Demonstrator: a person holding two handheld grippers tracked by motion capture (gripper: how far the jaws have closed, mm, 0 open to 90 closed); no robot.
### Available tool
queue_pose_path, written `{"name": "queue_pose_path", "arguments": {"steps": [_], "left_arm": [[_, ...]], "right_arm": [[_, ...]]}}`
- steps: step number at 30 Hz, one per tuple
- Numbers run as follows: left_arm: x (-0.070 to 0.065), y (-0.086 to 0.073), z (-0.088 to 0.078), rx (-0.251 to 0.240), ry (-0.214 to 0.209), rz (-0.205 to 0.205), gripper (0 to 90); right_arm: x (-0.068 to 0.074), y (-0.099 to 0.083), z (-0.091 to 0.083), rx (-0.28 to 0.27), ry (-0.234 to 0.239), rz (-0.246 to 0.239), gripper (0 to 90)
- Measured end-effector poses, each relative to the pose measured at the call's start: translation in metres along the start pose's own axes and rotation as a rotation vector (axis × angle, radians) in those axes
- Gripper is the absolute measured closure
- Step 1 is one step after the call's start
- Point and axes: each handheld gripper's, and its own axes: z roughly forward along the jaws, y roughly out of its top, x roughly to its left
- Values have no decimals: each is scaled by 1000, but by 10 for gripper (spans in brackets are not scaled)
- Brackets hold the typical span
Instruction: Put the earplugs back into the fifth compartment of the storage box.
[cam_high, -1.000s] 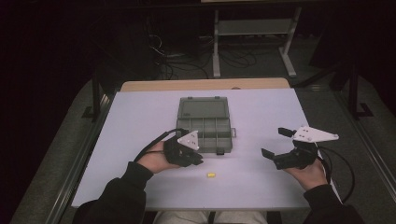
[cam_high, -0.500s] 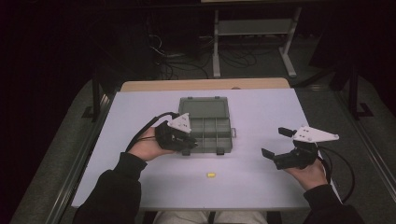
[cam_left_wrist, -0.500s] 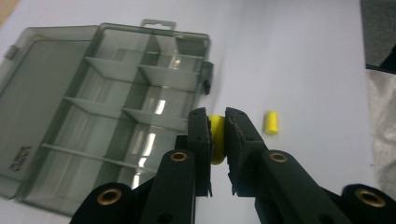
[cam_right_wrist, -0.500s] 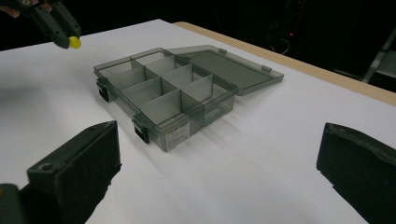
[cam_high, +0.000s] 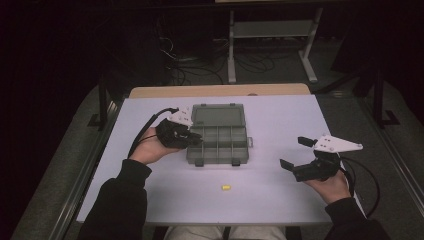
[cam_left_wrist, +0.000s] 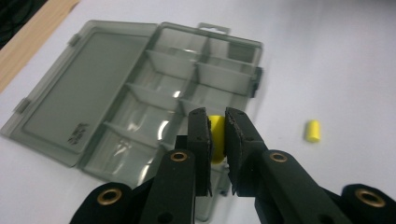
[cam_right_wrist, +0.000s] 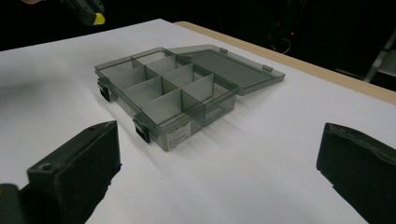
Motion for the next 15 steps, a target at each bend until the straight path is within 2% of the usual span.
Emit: {"name": "queue_pose_path", "arguments": {"steps": [2, 7, 13, 15], "left_arm": [[2, -1, 0, -12, -4, -9, 807], [7, -4, 4, -3, 7, -23, 807], [10, -12, 16, 61, 31, -22, 807], [11, -16, 20, 65, 28, -27, 807]], "right_arm": [[0, 0, 0, 0, 1, 1, 0], [0, 0, 0, 0, 0, -2, 0], [0, 0, 0, 0, 0, 0, 0], [0, 0, 0, 1, 1, -2, 0]]}}
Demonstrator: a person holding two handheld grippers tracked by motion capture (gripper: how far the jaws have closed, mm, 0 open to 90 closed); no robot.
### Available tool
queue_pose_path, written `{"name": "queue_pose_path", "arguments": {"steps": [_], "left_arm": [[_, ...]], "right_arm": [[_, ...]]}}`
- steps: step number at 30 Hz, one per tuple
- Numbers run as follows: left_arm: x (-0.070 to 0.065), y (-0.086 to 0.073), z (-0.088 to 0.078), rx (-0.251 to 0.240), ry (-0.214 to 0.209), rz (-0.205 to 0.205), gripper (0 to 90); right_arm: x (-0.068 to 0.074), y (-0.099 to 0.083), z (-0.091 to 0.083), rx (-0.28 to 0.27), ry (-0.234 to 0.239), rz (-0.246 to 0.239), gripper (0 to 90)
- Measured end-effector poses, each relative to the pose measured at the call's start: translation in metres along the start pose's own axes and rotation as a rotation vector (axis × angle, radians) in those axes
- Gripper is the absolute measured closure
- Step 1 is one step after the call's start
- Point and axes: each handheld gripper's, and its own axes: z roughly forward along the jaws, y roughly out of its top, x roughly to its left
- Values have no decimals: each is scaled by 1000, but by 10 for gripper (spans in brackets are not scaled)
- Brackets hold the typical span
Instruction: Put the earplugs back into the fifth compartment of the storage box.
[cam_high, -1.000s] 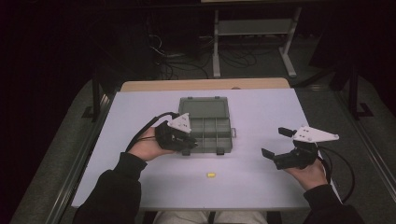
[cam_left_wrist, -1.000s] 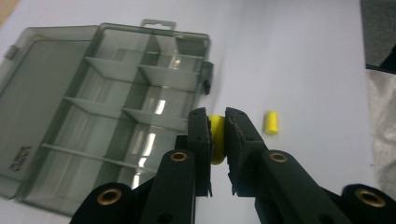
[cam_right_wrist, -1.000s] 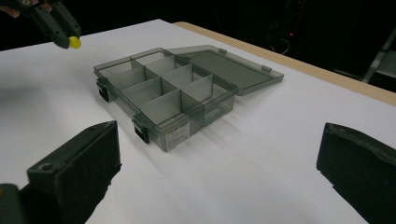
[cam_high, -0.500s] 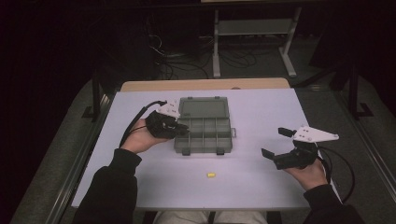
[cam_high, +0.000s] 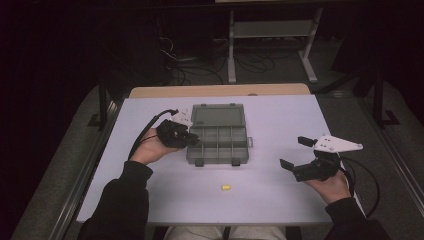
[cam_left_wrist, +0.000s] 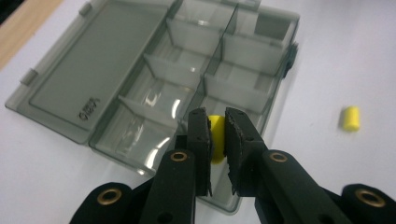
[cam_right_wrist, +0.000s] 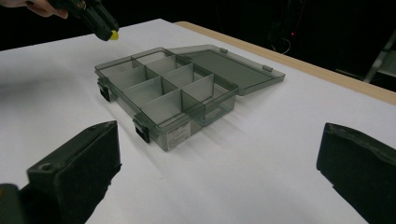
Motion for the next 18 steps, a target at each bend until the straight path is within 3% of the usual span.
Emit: {"name": "queue_pose_path", "arguments": {"steps": [9, 18], "left_arm": [[5, -12, 17, 26, -4, -26, 807], [-1, -14, 32, 70, -12, -9, 804]], "right_arm": [[0, 0, 1, 9, 4, -1, 0], [1, -1, 2, 17, 3, -4, 0]]}}
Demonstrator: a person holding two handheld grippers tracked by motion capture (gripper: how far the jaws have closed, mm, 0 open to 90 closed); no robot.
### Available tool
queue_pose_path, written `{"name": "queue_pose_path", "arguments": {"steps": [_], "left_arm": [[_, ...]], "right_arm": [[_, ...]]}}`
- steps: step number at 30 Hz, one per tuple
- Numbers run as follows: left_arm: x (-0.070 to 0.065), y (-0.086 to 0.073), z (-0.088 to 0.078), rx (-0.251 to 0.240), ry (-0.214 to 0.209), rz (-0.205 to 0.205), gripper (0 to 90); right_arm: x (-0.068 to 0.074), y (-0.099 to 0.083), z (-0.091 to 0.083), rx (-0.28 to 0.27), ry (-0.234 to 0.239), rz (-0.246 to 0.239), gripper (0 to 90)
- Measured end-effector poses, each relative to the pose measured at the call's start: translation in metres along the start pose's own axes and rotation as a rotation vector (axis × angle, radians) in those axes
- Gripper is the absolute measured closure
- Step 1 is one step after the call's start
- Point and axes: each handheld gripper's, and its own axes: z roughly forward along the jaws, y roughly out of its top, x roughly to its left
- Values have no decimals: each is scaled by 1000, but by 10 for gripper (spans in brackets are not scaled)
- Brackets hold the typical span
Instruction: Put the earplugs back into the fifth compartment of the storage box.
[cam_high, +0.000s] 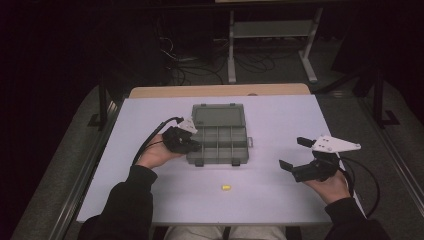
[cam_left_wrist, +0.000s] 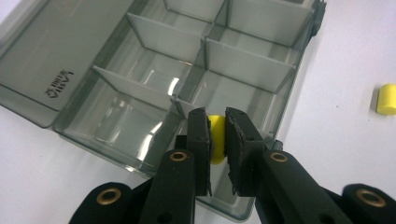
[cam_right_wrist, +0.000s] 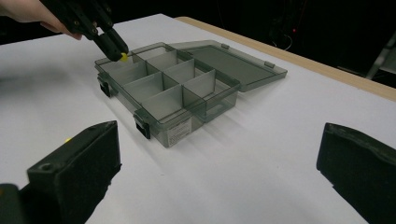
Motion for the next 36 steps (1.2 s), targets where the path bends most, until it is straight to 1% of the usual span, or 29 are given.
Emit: {"name": "queue_pose_path", "arguments": {"steps": [5, 7, 11, 14, 16, 18, 22, 24, 28, 29, 34, 36], "left_arm": [[1, -4, 3, 3, -1, -11, 802], [1, -5, 2, 12, -2, -11, 801], [1, -6, 1, 25, 1, -7, 794], [1, -6, -1, 23, 6, -4, 771], [0, -6, -3, 10, 10, -10, 747], [-1, -5, -7, -2, 16, -6, 724], [-3, -3, -18, -33, 16, 0, 653], [-5, -1, -23, -50, 9, 1, 628], [-11, 6, -33, -74, 5, 26, 544], [-13, 8, -35, -82, 5, 26, 516], [-21, 15, -45, -106, -4, 47, 454], [-23, 16, -47, -123, -9, 48, 435]], "right_arm": [[1, 0, 1, 4, 1, -6, 0], [1, 0, 1, 7, 2, -8, 0], [1, 0, 0, 6, -1, -7, 0], [0, 0, -1, 3, -2, -3, 0], [0, 0, -1, 0, -2, -5, 0], [0, 0, -1, -1, -1, -6, 0], [0, 0, -2, -3, -1, -5, 0], [0, 0, -2, -2, -1, -4, 0], [0, 0, -2, -2, -2, -3, 0], [0, 0, -2, -1, -2, -3, 0], [0, 0, -2, -5, -3, -1, 0], [0, 0, -3, -5, -3, 0, 0]]}}
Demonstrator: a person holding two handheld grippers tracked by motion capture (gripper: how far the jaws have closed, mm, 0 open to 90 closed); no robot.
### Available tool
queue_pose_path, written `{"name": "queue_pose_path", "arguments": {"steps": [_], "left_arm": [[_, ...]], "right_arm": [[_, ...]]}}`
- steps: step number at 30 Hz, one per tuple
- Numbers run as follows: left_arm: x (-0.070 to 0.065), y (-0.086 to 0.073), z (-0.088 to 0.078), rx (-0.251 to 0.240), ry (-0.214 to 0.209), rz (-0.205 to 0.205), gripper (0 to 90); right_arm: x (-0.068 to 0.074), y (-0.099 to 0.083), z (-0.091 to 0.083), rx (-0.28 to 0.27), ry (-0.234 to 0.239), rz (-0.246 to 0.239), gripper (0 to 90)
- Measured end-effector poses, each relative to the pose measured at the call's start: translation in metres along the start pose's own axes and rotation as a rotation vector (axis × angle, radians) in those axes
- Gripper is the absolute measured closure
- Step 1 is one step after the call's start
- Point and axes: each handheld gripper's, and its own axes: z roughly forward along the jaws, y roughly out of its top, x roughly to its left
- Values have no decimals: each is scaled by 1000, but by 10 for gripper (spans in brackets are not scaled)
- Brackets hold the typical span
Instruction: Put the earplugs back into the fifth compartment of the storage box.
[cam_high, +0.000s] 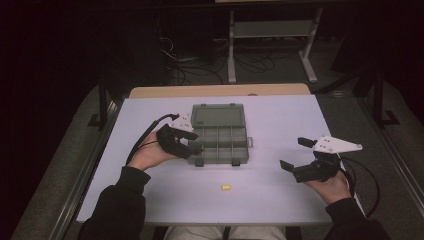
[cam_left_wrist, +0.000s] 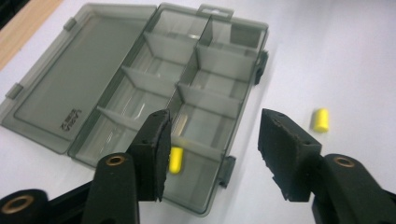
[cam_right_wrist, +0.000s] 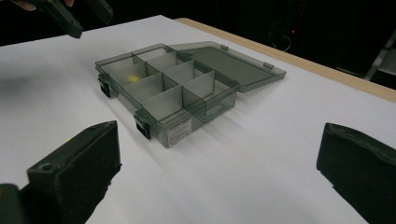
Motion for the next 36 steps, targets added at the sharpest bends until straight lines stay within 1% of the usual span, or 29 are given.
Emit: {"name": "queue_pose_path", "arguments": {"steps": [1, 3, 5, 13, 16, 18, 24, 26, 27, 28, 30, 32, 36], "left_arm": [[-1, 0, -1, -7, -5, -3, 421], [-4, 1, -1, -7, -15, 0, 393], [-7, 3, -1, -5, -20, 9, 368], [-23, 10, 0, -32, -40, 43, 249], [-29, 11, 6, -46, -54, 45, 194], [-32, 11, 11, -43, -66, 52, 164], [-43, 13, 25, -33, -111, 71, 126], [-45, 14, 27, -30, -114, 71, 62], [-47, 15, 31, -18, -115, 62, 5], [-49, 15, 33, -11, -113, 67, 0], [-53, 15, 37, -13, -110, 80, 0], [-57, 14, 41, -13, -120, 89, 0], [-63, 13, 50, 8, -134, 98, 0]], "right_arm": [[0, 0, 0, -1, 0, 0, 0], [0, 0, 0, -4, 0, -2, 0], [-1, 0, 0, -4, 0, -1, 0], [0, 0, -1, -2, 0, 0, 0], [0, 0, -1, -1, 0, -1, 0], [0, 0, -1, -2, 1, -1, 0], [0, 0, -1, -1, 2, 0, 0], [0, 0, 0, 1, 1, 0, 0], [0, 0, 0, 1, 1, 1, 0], [0, 0, 0, 0, 1, 1, 0], [0, 0, 0, 1, 1, 1, 0], [0, 0, -1, -1, 1, 0, 0], [0, 0, -1, 1, 2, 0, 0]]}}
